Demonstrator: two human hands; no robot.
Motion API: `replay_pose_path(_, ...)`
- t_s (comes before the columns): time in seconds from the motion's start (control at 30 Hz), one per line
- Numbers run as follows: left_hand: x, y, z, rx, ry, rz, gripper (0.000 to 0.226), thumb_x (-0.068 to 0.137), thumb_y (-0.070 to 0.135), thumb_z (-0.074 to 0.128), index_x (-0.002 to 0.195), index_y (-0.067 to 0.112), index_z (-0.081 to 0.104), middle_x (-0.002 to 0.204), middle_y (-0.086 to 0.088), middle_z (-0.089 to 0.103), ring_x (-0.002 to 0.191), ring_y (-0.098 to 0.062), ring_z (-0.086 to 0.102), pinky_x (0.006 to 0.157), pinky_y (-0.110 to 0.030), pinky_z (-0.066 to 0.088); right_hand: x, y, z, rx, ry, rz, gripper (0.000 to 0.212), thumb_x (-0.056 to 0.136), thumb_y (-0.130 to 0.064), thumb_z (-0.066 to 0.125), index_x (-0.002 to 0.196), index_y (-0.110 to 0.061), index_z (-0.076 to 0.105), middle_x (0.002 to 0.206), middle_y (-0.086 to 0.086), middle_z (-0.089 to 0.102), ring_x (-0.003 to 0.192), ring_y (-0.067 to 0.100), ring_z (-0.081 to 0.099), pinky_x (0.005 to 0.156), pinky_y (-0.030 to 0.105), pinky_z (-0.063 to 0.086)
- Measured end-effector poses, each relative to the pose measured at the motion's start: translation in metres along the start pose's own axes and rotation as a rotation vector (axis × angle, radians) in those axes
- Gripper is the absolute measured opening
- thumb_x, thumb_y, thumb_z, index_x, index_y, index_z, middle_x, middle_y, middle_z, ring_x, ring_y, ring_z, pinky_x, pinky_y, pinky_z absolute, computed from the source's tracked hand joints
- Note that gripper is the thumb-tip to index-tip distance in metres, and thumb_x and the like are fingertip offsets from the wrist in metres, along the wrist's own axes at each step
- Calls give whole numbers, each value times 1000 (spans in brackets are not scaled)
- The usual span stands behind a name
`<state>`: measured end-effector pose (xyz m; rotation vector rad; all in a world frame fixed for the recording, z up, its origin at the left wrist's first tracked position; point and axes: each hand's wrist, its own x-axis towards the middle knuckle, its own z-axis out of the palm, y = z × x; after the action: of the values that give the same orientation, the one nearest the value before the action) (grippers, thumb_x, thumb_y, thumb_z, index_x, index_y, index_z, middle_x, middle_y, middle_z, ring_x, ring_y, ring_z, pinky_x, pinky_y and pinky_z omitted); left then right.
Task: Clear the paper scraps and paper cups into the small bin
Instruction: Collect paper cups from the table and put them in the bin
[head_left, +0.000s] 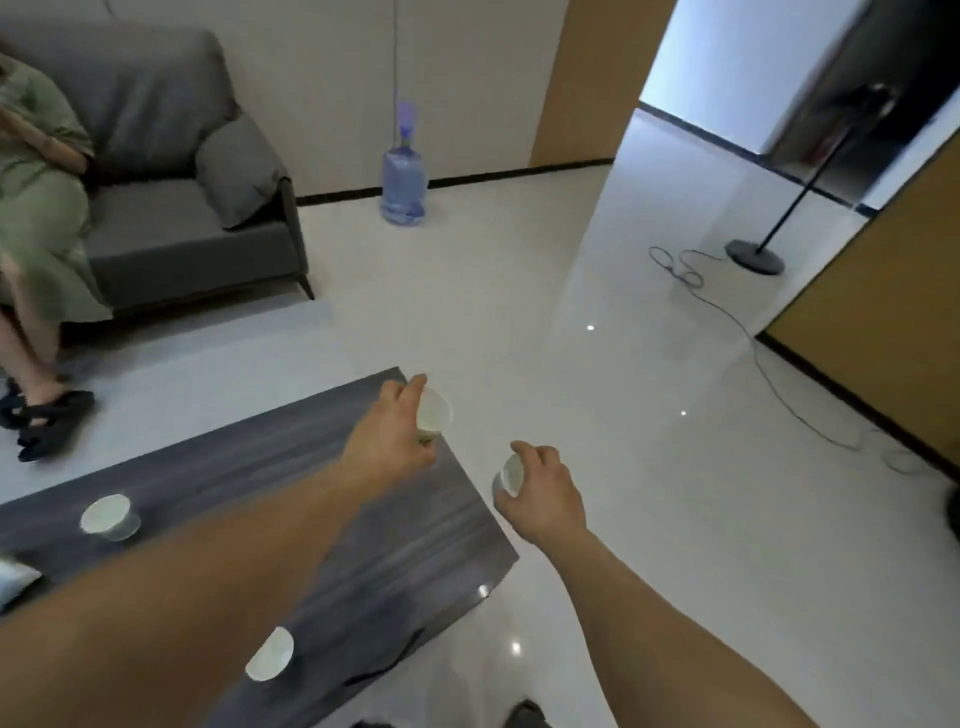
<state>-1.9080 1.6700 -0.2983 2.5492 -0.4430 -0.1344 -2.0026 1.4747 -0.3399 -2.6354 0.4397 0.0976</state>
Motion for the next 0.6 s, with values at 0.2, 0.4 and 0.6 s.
replay_pose_path(0.2,-10,127,82,39,-121,253,90,78,36,66,150,22,15,132,-7,36,115,-28,46,86,-39,47,-84,135,-51,14,139,294,63,87,-45,57,144,-31,34,141,-1,35,120,22,45,91,36,48)
replay_pose_path(0.4,-61,281,177,17,-263,446,89,73,37,66,147,24,19,132,-3,36,113,-25,48,84,-35,47,-190,272,-107,27,268,516,66,85,-44,59,144,-33,33,141,-4,36,121,20,44,88,32,45)
replay_pose_path(0.6,-121,431,258,-1,-392,697,85,73,36,69,145,25,26,133,0,39,114,-22,48,86,-32,45,-297,389,-158,60,352,766,67,85,-41,59,146,-32,31,141,-3,35,122,21,43,91,34,46)
